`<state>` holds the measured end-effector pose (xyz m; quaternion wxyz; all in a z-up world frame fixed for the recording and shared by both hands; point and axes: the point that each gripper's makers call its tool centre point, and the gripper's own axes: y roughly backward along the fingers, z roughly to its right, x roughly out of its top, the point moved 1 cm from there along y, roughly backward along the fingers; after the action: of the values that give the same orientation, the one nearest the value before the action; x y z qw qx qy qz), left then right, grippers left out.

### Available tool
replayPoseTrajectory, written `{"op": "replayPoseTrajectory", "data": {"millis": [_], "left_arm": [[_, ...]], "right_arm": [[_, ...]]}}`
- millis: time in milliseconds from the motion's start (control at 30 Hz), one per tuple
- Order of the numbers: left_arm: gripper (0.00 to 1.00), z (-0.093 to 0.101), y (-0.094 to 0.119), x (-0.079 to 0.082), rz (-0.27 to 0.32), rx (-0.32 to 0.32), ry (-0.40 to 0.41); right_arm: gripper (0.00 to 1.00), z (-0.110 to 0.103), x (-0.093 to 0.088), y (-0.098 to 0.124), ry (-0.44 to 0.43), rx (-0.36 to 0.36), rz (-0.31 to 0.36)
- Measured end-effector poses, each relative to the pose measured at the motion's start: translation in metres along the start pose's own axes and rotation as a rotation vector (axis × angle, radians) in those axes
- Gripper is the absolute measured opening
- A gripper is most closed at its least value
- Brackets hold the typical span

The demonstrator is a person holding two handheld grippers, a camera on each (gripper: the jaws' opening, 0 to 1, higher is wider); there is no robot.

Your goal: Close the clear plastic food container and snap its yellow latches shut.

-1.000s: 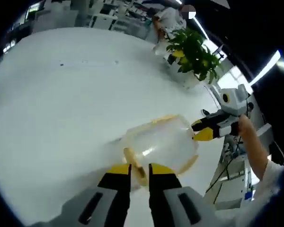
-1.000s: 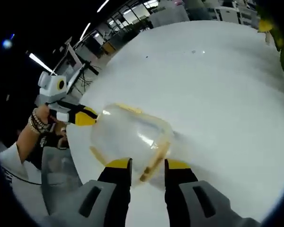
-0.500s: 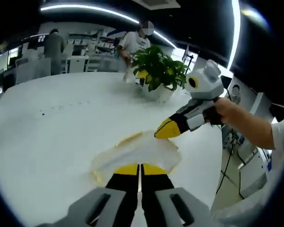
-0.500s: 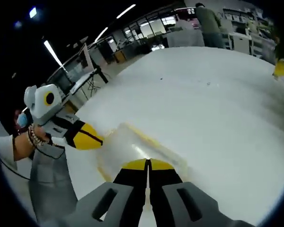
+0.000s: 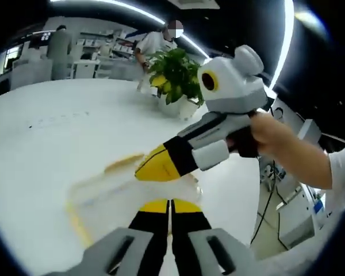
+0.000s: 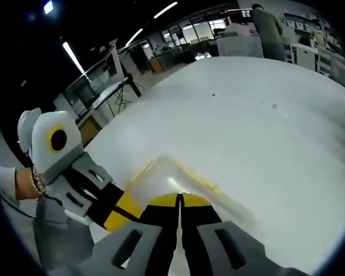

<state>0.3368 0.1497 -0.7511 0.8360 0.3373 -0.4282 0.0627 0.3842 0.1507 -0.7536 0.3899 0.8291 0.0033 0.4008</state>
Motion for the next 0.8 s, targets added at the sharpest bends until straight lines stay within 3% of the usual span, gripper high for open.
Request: {"op": "replayPoseTrajectory", "data": {"millis": [167, 267, 433, 800], "left_arm": [[0.00, 0.004, 0.006, -0.006, -0.009, -0.016, 0.025], [0.00, 0.016, 0.008, -0.009, 0.006, -0.072, 0.099], [0.00, 0.018, 0.010, -0.018, -0.007, -0.083, 0.128], [0.00, 0.023, 0.009, -0.035, -0.051, -0.090, 0.115]], "right_arm": [[0.00, 0.002, 0.010, -0.004, 0.016, -0.018, 0.010], [0.00, 0.005, 0.021, -0.004, 0.022, -0.031, 0.027], [0.00, 0.015, 0.030, -0.006, 0.019, -0.067, 0.035], [0.00, 0.040, 0.030, -0.017, -0.036, -0.133, 0.014]]}}
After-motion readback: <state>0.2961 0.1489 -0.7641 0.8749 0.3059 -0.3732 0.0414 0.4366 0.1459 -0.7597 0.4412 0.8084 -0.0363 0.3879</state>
